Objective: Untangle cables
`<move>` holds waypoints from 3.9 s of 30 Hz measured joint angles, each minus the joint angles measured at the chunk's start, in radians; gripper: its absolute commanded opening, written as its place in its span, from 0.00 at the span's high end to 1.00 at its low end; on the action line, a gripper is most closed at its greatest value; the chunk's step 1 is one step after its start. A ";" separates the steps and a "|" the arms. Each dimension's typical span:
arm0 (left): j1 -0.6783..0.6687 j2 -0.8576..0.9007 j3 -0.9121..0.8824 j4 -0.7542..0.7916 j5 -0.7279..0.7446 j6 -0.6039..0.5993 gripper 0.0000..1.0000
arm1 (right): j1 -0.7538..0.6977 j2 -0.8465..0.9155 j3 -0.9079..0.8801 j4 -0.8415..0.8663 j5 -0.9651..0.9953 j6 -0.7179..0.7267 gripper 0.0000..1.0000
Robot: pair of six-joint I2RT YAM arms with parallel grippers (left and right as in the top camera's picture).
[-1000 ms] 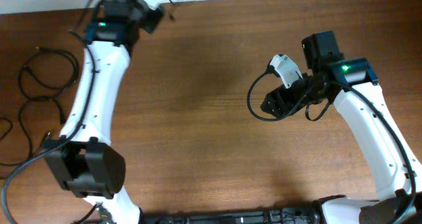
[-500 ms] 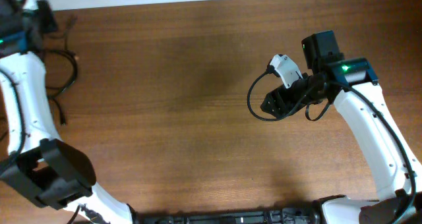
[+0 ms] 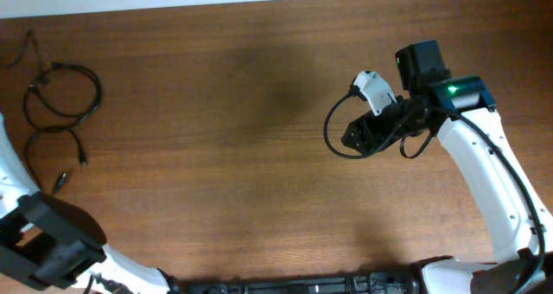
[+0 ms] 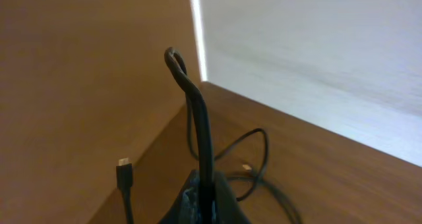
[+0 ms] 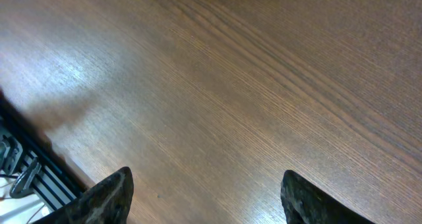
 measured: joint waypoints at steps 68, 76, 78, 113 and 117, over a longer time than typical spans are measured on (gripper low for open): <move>-0.681 0.000 0.003 -0.666 0.152 0.035 0.01 | 0.000 0.002 0.193 0.112 0.470 0.363 0.01; -0.681 0.000 0.003 -0.666 0.151 0.035 0.01 | 0.000 0.002 0.193 0.112 0.472 0.364 0.01; -0.681 0.000 0.003 -0.666 0.152 0.035 0.01 | 0.000 0.002 0.193 0.112 0.473 0.364 0.01; -0.760 -0.962 -1.246 0.964 0.165 -0.060 0.01 | 0.000 0.002 0.194 0.113 0.473 0.364 0.01; -0.760 -1.032 -1.489 1.205 0.112 -0.140 0.01 | 0.000 0.002 0.194 0.112 0.473 0.365 0.02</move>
